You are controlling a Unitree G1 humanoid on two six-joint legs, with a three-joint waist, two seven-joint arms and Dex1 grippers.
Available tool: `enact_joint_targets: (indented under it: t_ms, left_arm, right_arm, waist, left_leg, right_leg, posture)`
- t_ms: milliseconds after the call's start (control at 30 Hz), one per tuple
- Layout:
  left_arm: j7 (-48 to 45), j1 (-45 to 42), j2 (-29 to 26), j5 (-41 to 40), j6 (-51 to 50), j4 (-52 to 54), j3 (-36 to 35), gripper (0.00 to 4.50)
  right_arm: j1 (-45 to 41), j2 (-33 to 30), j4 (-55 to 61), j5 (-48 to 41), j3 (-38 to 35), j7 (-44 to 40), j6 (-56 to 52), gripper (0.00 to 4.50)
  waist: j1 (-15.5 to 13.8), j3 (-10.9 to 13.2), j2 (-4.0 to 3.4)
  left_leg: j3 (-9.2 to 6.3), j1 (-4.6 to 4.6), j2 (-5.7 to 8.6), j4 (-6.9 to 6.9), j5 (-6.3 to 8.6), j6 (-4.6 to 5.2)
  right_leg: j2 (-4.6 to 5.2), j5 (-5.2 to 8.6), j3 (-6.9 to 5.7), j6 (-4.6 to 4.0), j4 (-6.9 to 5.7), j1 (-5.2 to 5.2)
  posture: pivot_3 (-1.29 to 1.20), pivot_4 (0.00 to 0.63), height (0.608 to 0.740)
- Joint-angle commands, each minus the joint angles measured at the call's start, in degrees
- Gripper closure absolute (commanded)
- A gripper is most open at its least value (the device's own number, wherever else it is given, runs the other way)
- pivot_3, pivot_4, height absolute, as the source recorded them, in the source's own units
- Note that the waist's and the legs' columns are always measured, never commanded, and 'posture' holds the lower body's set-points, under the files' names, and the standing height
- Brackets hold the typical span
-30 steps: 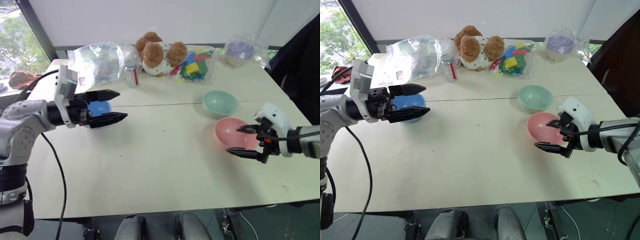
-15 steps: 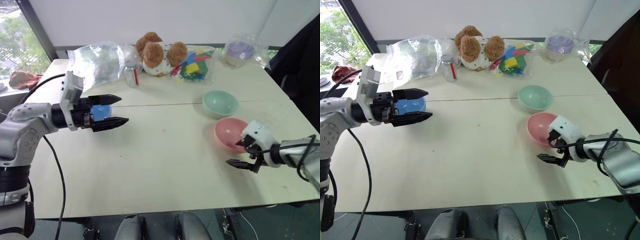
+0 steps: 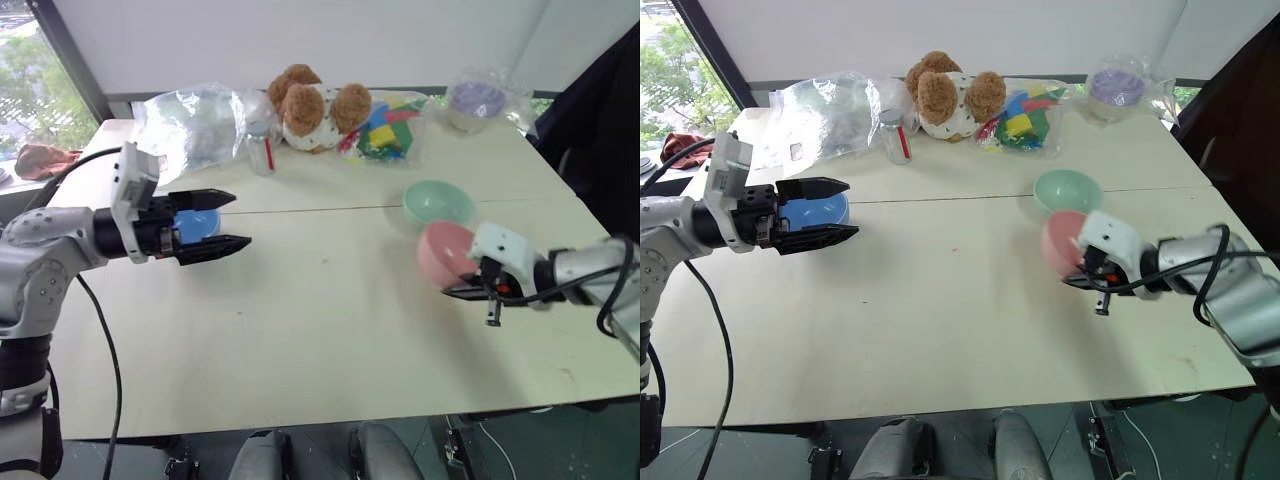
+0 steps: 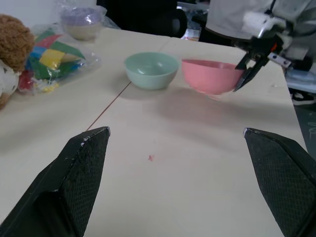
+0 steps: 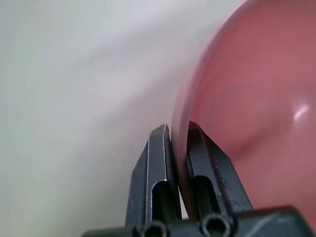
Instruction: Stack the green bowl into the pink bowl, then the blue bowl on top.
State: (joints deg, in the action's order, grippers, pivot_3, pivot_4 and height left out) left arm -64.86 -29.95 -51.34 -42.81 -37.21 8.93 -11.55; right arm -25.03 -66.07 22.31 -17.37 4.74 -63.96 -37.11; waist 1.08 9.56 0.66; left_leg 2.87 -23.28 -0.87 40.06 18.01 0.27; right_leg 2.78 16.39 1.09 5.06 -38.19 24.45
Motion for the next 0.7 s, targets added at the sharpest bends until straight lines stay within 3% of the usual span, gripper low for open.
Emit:
enact_joint_targets:
  t_ms: [33,267,500,600,700]
  left_arm:
    - [-0.3,-2.1,-0.3,0.6,0.9,-0.6,-0.3,0.0]
    - [0.2,-0.8,-1.2,0.0,-0.1,1.3,-1.9,0.0]
    - [2.0,2.4,-2.2,-1.3,-1.7,4.5,-4.8,0.0]
    - [3.0,3.8,-2.0,-1.8,-2.1,5.9,-5.6,0.0]
    - [3.5,4.1,-1.9,-1.9,-2.2,6.3,-5.7,0.0]
  right_arm:
    - [-6.8,4.3,0.8,2.4,7.7,-4.5,4.3,4.48]
    - [-18.3,17.1,-9.9,19.2,26.3,-8.0,19.1,4.48]
    - [-22.2,22.9,-17.3,25.4,29.9,-10.5,28.4,4.48]
    - [-23.2,23.9,-17.9,27.0,29.7,-11.7,30.2,3.31]
    - [-23.7,24.3,-16.0,25.2,27.1,-13.3,28.3,1.85]
  waist:
    - [-0.1,0.0,0.02]
    - [-0.2,0.0,0.02]
    - [-0.4,0.0,0.03]
    - [-0.2,0.0,0.03]
    - [-0.2,0.0,0.03]
  left_leg:
    - [-0.01,0.02,0.0,0.0,0.0,0.0]
    - [0.04,-0.09,0.06,0.01,-0.01,-0.01]
    - [0.01,-0.1,0.07,0.02,-0.08,-0.15]
    - [0.01,-0.08,0.06,0.02,-0.07,-0.13]
    - [-0.01,-0.07,0.05,0.02,-0.07,-0.12]
  right_leg:
    - [-0.01,0.0,-0.01,0.0,0.0,-0.01]
    - [-0.03,0.0,-0.02,0.0,0.03,0.08]
    - [0.03,0.0,-0.07,0.0,0.03,0.07]
    - [0.07,0.0,-0.07,0.0,0.01,0.07]
    - [0.07,0.0,-0.06,0.0,-0.03,0.07]
  posture:
    - [0.0,0.15,0.74]
    - [0.0,0.15,0.74]
    - [0.0,0.15,0.74]
    - [0.0,0.15,0.74]
    - [0.0,0.15,0.74]
